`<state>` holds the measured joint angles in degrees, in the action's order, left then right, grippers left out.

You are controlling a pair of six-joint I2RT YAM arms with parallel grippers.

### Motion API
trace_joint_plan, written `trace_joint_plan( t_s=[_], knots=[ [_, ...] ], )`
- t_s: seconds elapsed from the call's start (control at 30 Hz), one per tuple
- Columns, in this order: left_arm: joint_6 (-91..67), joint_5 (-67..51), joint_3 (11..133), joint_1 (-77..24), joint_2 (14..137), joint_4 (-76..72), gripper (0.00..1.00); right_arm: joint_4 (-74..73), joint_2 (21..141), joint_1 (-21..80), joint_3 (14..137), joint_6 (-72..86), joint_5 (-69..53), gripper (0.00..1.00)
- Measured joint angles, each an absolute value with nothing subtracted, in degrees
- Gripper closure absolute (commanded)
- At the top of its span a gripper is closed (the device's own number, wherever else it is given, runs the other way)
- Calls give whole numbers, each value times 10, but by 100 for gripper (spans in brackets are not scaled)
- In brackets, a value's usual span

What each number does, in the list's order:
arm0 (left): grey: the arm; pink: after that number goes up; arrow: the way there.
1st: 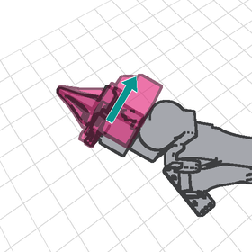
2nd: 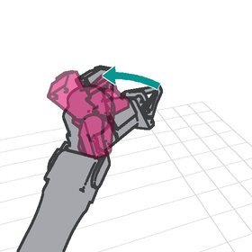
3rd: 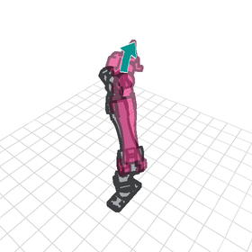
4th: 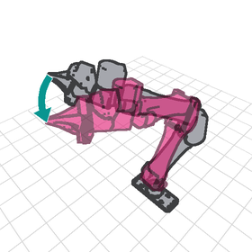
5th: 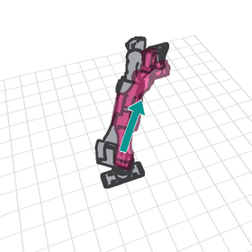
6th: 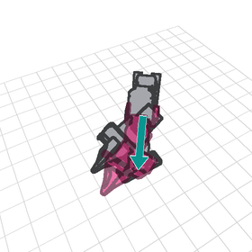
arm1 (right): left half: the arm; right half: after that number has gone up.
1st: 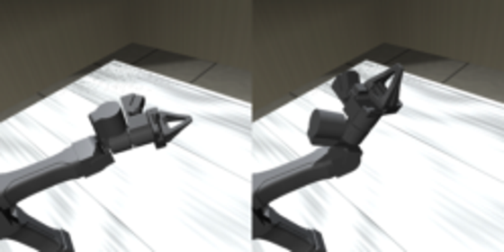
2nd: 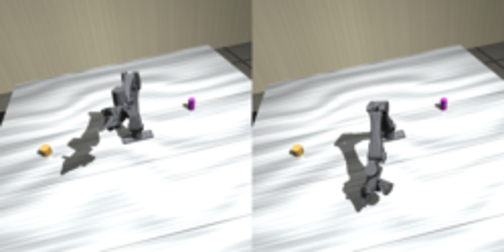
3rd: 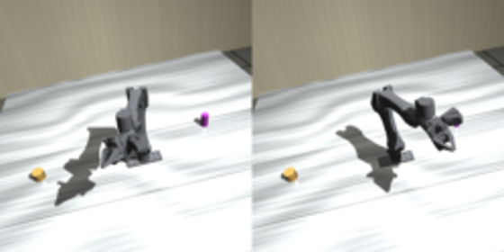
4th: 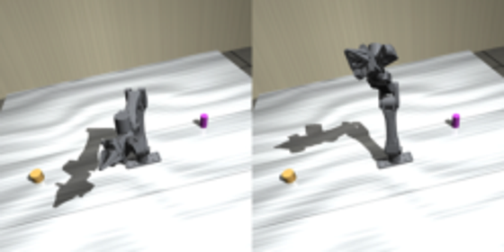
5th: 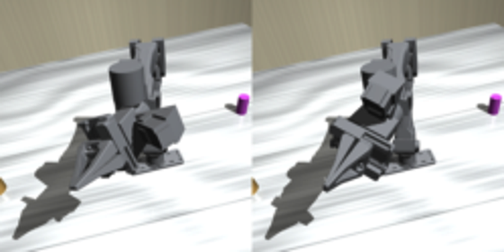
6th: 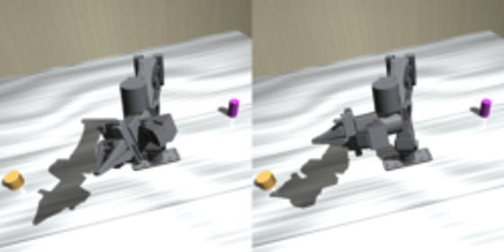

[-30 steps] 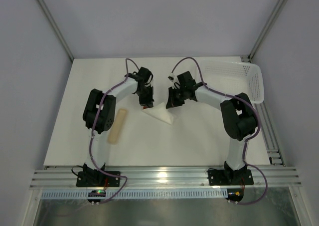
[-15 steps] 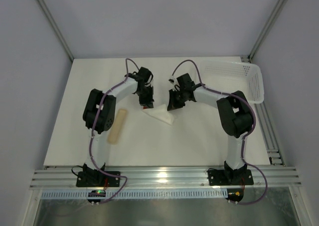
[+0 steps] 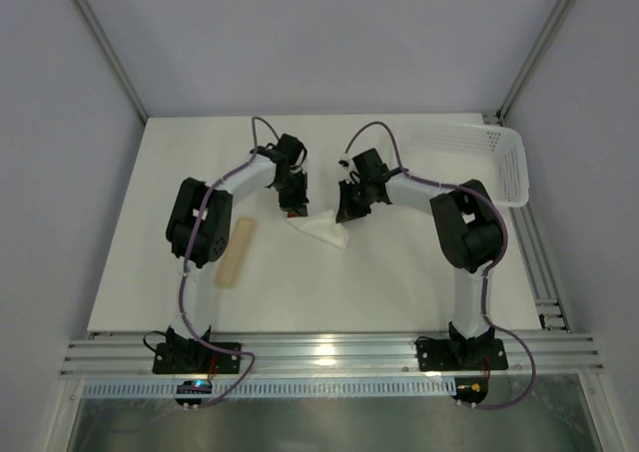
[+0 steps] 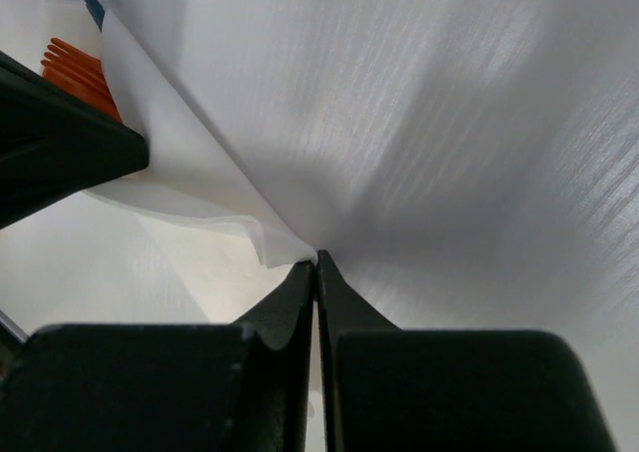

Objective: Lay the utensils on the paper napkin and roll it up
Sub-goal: Roll the napkin at the center of the board.

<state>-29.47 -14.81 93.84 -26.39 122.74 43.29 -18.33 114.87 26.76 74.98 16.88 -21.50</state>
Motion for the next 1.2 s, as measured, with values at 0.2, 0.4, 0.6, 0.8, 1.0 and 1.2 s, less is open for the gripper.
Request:
trace_joint_plan(
  t_s=[0.2, 0.4, 0.6, 0.8, 1.0, 1.2],
  knots=[
    [-295, -148, 940, -264, 1228, 433, 100, -184, 1155, 267, 754, 169, -215, 97],
    [-295, -148, 942, -264, 1229, 433, 100, -189, 1163, 265, 764, 169, -213, 96],
    [-295, -139, 945, -266, 1229, 435, 100, -189, 1164, 264, 764, 168, -214, 96],
    [-295, -103, 945, -269, 1223, 431, 100, -189, 1166, 264, 767, 166, -213, 96],
    [-298, -24, 919, -268, 1170, 408, 100, -189, 1170, 263, 773, 166, -214, 96],
    [-306, 16, 886, -268, 1079, 361, 100, -189, 1170, 263, 773, 164, -213, 96]
  ],
)
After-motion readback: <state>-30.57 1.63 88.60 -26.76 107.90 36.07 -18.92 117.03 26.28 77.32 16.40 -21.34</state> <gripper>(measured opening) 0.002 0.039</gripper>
